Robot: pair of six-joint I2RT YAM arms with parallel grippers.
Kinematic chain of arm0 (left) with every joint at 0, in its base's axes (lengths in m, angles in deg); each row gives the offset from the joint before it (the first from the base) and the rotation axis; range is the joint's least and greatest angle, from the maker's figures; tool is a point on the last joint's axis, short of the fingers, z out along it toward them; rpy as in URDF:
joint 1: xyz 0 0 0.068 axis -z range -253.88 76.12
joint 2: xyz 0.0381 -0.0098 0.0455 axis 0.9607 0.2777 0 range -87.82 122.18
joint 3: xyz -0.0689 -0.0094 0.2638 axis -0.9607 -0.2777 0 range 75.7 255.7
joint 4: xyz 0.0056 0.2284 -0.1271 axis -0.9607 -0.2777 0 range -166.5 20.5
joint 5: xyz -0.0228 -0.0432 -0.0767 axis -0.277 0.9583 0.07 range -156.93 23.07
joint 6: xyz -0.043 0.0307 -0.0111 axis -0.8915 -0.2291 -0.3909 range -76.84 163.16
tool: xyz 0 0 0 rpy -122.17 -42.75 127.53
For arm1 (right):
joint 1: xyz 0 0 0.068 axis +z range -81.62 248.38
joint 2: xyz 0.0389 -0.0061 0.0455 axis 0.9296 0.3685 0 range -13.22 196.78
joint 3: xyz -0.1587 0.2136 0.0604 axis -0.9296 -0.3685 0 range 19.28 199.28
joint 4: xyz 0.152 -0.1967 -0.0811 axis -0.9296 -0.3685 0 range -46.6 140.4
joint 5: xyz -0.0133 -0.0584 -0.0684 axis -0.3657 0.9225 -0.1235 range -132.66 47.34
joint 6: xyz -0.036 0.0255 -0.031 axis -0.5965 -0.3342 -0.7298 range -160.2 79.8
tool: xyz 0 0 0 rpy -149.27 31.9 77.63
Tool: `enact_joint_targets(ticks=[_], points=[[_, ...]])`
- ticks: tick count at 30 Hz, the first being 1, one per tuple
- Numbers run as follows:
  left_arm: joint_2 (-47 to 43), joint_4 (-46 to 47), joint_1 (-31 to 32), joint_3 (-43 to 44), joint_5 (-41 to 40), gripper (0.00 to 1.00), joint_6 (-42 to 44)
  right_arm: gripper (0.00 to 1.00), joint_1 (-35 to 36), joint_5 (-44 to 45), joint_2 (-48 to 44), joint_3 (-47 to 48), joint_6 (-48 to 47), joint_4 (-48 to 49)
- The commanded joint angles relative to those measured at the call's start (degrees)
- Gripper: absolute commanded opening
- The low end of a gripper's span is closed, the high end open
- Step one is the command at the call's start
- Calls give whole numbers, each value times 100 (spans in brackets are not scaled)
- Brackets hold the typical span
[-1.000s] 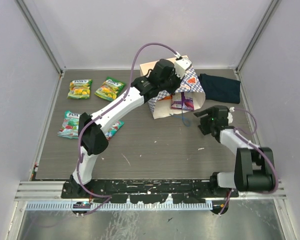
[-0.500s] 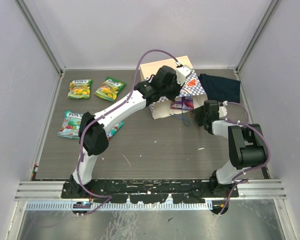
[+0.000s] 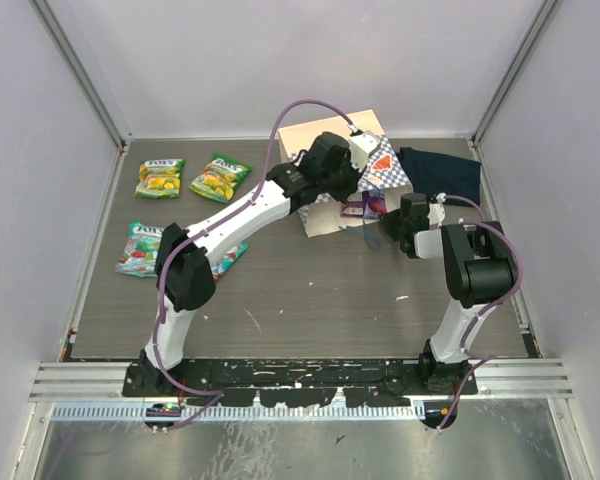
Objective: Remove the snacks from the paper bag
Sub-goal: Pick up the snack from the paper bag, then place the snack at the center of the board.
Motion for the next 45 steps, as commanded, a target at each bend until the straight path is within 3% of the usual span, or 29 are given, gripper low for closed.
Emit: enact_joint_targets(ticks=[1,6,12,17,20,25,30,34,39,42,45], points=[[-445,309,-40,-2,-44,0,-131,1,40,-85,-158,87,-268,223],[-371,294,-119,287,-300,0,-164,1,129,-65,-1635,32,-487,-568],[-246,275,-320,622,-405,0,-351,1,70,-553,-3112,1108,-1247,-3487],[-414,366,-573,419,-474,0,-482,1,-64,-592,-4059,1934,-1133,-5765],[-474,380,-709,407,-403,0,-576,1,-116,-270,-4343,2580,-889,-6972],[-604,427,-791,255,-135,0,-613,1,-117,136,-3939,3534,-622,-8727],[-869,459,-798,-59,36,0,-653,1,-271,958,-3876,3570,-952,-8738],[-1085,411,-800,-314,-32,0,-344,1,-810,1006,-3174,3975,-1993,-8698],[-1204,302,-875,-483,-124,0,-64,1,-875,1815,-2342,4698,-3375,-8212],[-1147,260,-946,-476,-121,0,-38,1,-601,2104,-1880,4955,-4178,-8164],[-1073,194,-1002,-408,-138,0,-25,1,175,2673,-1706,4506,-4708,-8298]])
